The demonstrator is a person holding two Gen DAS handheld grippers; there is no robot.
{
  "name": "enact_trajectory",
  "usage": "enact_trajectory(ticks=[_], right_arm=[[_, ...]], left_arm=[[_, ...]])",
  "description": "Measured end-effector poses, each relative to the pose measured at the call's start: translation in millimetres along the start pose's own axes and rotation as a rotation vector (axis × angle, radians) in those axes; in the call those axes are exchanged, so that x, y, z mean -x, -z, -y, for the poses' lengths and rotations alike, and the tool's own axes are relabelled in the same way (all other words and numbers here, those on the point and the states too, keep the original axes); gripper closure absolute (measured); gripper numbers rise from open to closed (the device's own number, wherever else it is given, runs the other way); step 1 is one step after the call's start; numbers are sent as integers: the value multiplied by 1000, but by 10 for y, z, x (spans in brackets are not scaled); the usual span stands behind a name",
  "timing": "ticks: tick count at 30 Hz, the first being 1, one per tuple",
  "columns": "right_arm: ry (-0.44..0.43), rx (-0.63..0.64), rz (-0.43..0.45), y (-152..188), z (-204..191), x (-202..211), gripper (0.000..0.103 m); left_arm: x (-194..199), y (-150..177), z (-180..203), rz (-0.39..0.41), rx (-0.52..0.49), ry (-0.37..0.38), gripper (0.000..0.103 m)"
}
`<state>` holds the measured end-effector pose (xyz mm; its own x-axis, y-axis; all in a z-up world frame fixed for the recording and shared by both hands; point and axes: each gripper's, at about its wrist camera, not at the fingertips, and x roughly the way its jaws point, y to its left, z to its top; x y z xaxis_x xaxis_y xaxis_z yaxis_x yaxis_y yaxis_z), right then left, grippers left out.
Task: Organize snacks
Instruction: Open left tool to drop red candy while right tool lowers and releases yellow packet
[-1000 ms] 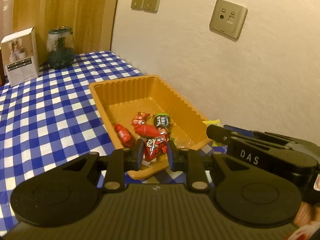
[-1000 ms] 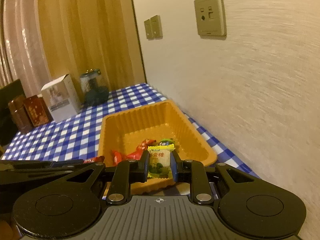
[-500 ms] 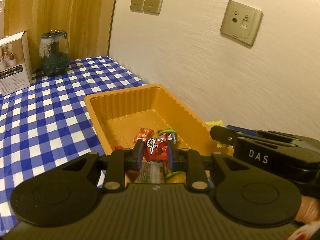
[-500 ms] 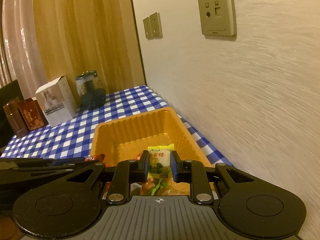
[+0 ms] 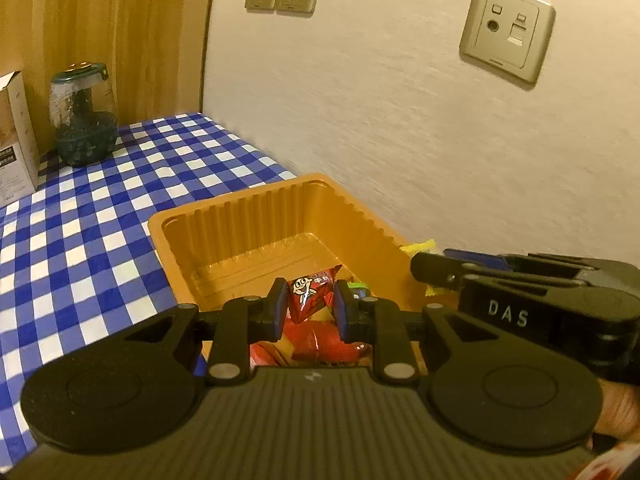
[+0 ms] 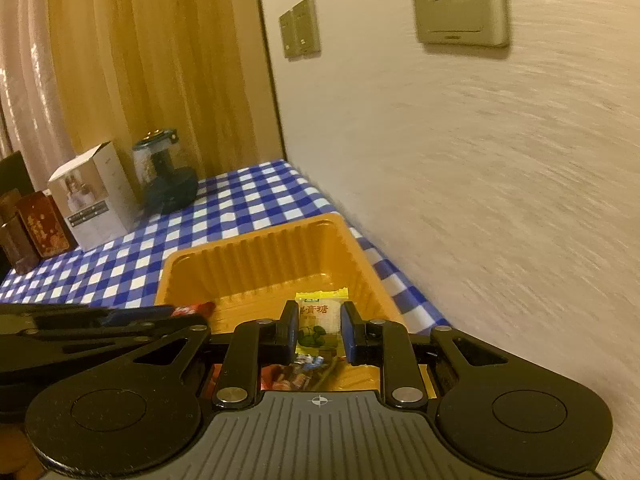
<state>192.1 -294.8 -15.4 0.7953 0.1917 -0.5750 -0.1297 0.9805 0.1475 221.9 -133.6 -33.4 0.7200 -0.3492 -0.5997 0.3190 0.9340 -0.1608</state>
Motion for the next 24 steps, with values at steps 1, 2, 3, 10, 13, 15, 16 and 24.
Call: enact_trajectory(ticks=[1, 2, 3, 10, 13, 15, 16, 24], right_arm=[[-5, 5, -1, -6, -16, -17, 80], [-6, 9, -1, -8, -30, -29, 80], [-7, 10, -1, -12, -34, -41, 80], [3, -5, -7, -26, 10, -121, 80], [4, -12, -20, -17, 29, -153, 80], [5, -14, -21, -18, 39, -167, 80], [7, -15, -20, -18, 39, -167, 80], [12, -37, -22, -19, 77, -169, 80]], left_arm=[[-26, -13, -2, -2, -5, 1, 81], [-49, -23, -3, -4, -8, 3, 81], [-77, -33, -10, -7, -7, 4, 81], [-185, -60, -68, -22, 0, 5, 81], [-213, -85, -84, -15, 0, 7, 81], [-245, -101, -101, -12, 3, 20, 80], [-261, -103, -110, -1, 5, 29, 74], [-238, -105, -299, 4, 28, -22, 58]])
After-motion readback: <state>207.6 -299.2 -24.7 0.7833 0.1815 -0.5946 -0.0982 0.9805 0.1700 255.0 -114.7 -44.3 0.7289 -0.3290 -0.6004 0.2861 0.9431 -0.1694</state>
